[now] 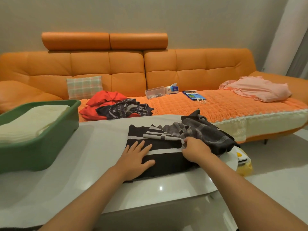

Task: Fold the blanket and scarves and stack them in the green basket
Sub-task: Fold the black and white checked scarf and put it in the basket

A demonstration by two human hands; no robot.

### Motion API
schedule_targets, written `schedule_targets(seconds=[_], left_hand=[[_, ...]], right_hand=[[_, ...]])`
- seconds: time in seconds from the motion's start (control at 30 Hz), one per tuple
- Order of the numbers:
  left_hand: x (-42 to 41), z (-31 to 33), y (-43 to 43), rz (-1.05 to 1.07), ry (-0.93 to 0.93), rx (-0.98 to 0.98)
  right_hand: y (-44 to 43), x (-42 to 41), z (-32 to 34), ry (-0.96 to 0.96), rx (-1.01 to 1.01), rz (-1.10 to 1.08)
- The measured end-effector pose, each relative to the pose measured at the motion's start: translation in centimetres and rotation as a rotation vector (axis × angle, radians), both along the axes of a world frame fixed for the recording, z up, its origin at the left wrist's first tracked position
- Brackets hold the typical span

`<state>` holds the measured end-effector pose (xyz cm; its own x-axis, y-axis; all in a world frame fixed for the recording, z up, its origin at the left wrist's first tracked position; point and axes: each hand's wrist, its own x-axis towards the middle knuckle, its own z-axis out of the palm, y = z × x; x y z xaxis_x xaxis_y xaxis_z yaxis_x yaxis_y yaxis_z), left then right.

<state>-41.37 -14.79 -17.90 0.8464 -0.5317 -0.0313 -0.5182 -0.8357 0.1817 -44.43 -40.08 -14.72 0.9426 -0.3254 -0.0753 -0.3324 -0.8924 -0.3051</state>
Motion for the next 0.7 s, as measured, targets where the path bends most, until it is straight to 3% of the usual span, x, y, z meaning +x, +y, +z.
schedule_targets(seconds=[0.1,0.17,0.33,0.53,0.7], left_hand=[[0.2,0.1,1.1,-0.007,0.023,0.141],[0.1,0.2,2.0,0.005,0.019,0.171],[0.3,0.7,6.2,0.060,0.057,0.188],[1.3,3.2,12.2,0.199,0.232,0.247],[2.7,5.3,14.3,0.280,0.220,0.322]], right_hand=[[1.0,-0.4,0.4,-0.125,-0.279,0.163],[2.2,-0.5,1.0,-0.140,-0.339,0.309],[4.9,-0.2,0.3,0.093,-0.084,0.460],[10.4,1.0,0.7,0.047,0.009,0.522],[14.6,3.1,1.0,0.071,0.032,0.545]])
